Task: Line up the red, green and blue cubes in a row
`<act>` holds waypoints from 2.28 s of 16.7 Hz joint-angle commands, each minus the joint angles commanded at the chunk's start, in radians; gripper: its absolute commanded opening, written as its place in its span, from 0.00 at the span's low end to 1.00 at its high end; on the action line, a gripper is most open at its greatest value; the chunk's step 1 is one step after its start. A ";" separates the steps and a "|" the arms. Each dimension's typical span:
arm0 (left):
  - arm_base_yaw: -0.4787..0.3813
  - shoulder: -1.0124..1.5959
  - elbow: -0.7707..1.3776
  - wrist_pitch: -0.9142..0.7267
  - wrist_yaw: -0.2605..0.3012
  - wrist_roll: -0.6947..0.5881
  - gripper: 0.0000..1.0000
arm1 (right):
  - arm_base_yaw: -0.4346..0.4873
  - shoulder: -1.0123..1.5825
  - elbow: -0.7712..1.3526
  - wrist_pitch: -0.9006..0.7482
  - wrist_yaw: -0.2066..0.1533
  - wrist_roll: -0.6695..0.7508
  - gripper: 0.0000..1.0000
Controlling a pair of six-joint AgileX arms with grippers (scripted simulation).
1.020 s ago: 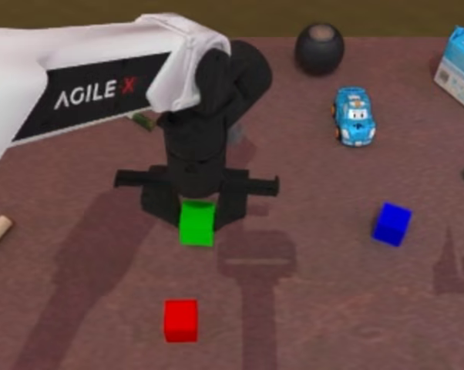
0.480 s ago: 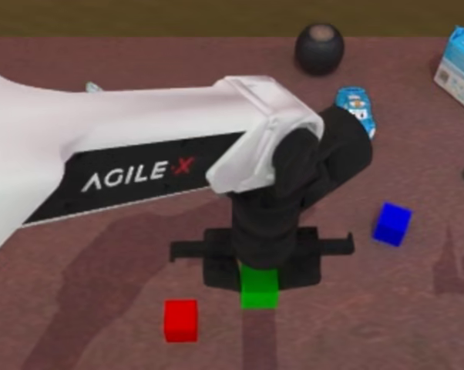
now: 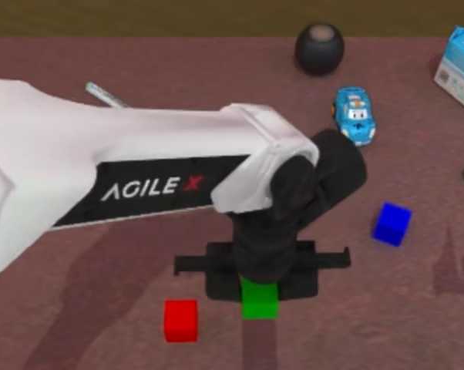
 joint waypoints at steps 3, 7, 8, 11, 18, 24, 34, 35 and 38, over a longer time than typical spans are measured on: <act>-0.002 0.039 -0.068 0.112 0.000 0.001 0.00 | 0.000 0.000 0.000 0.000 0.000 0.000 1.00; -0.002 0.052 -0.088 0.139 -0.001 0.000 0.00 | 0.000 0.000 0.000 0.000 0.000 0.000 1.00; -0.002 0.052 -0.088 0.139 -0.001 0.000 0.00 | 0.000 0.000 0.000 0.000 0.000 0.000 1.00; -0.002 0.052 -0.088 0.139 -0.001 0.000 0.23 | 0.000 0.000 0.000 0.000 0.000 0.000 1.00; -0.002 0.052 -0.088 0.139 -0.001 0.000 0.75 | 0.000 0.000 0.000 0.000 0.000 0.000 1.00; -0.002 0.052 -0.088 0.139 -0.001 0.000 1.00 | 0.000 0.000 0.000 0.000 0.000 0.000 1.00; 0.002 0.026 -0.044 0.070 -0.001 -0.005 1.00 | 0.000 0.000 0.000 0.000 0.000 0.000 1.00; 0.003 0.013 -0.025 0.035 -0.001 -0.006 1.00 | 0.000 0.000 0.000 0.000 0.000 0.000 1.00; 0.007 -0.027 0.034 -0.070 0.000 -0.008 1.00 | 0.000 0.000 0.000 0.000 0.000 0.000 1.00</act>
